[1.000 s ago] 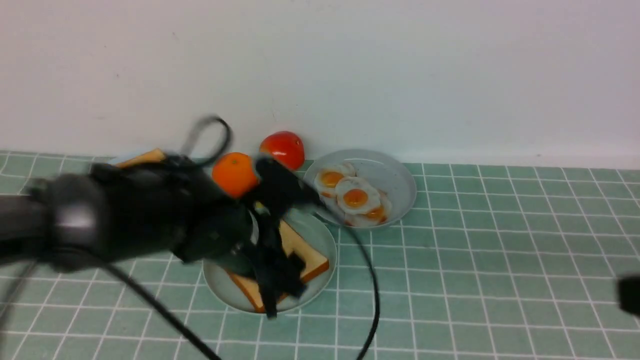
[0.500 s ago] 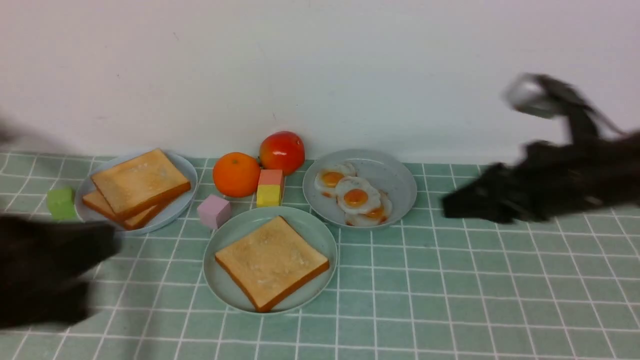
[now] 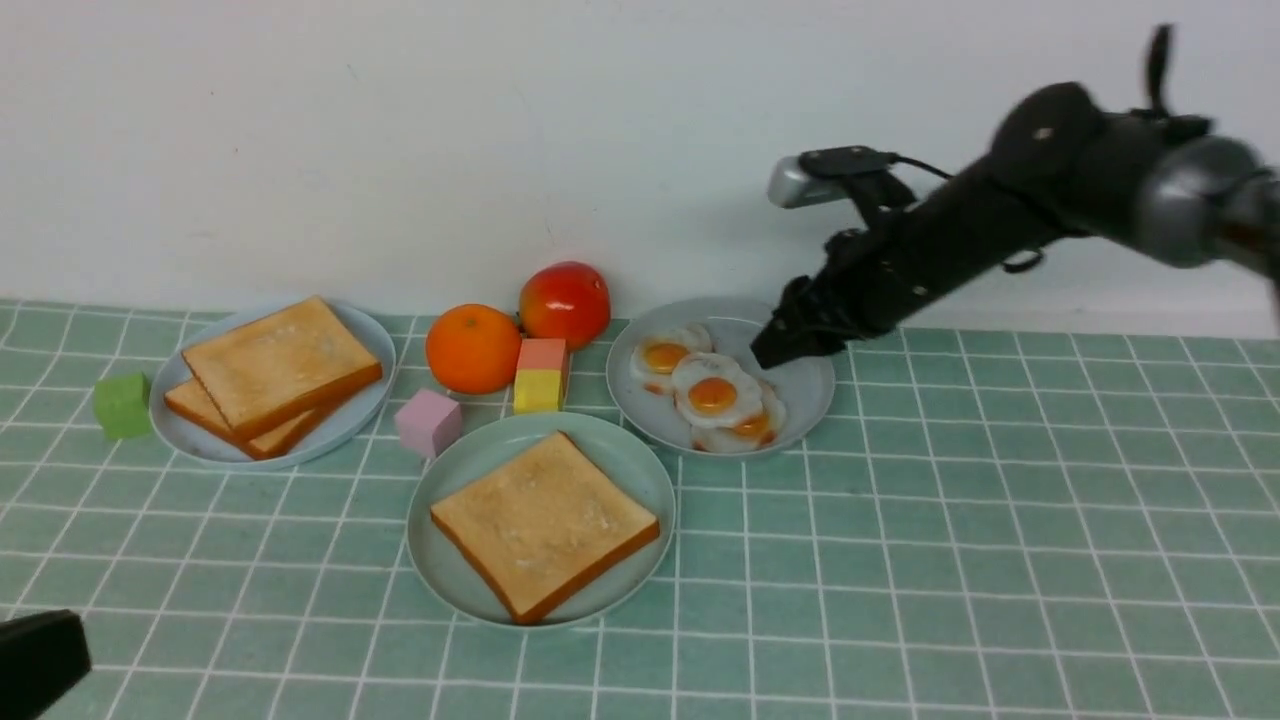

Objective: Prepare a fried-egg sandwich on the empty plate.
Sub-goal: Use the right arm to grab a fried egg

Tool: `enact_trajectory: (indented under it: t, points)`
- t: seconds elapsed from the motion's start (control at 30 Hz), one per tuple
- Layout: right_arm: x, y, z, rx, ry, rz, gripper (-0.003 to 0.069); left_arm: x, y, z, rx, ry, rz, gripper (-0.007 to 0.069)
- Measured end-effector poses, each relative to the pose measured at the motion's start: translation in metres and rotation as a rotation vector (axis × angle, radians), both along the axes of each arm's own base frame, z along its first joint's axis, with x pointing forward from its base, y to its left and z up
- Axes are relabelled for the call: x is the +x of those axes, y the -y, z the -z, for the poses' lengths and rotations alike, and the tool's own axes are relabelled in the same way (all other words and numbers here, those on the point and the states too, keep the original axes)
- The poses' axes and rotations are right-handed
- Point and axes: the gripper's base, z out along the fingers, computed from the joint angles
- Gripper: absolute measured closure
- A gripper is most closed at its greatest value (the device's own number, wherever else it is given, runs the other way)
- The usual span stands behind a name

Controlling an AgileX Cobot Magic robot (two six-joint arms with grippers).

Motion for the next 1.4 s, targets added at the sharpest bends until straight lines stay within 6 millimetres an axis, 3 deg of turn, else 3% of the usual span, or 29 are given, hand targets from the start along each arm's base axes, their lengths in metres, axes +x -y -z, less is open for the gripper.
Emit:
enact_trajectory:
  t: [0.1,0.27,0.43,0.7,0.87,1.17,1.37,1.4]
  points:
    - [0.021,-0.013,0.017,0.003,0.010,-0.035,0.0281,0.001,0.002,0.001,-0.008,-0.020,0.004,0.0638]
    - [0.039,-0.022,0.037,0.002,0.034,-0.050,0.0247,0.002,0.003,0.001,-0.018,-0.032,0.007,0.0638]
    - [0.049,-0.022,0.052,-0.017,0.070,-0.023,0.0243,0.002,0.003,0.001,-0.020,-0.034,0.008,0.0638]
    - [0.052,-0.022,0.060,-0.020,0.078,-0.009,0.0249,0.001,0.003,0.003,-0.024,-0.054,0.010,0.0638]
    - [0.052,-0.023,0.064,-0.009,0.068,-0.004,0.0307,0.001,0.003,0.003,-0.024,-0.054,0.010,0.0638]
    - [0.052,-0.021,0.059,0.000,0.054,-0.006,0.0630,0.001,0.003,0.003,-0.023,-0.054,0.010,0.0638]
    - [0.037,-0.022,0.039,-0.015,-0.023,-0.081,0.0643,0.002,0.002,0.002,0.002,-0.036,0.002,0.0638]
    - [0.031,-0.022,0.024,-0.014,-0.027,-0.104,0.0641,0.002,0.001,0.002,0.015,-0.027,-0.003,0.0638]
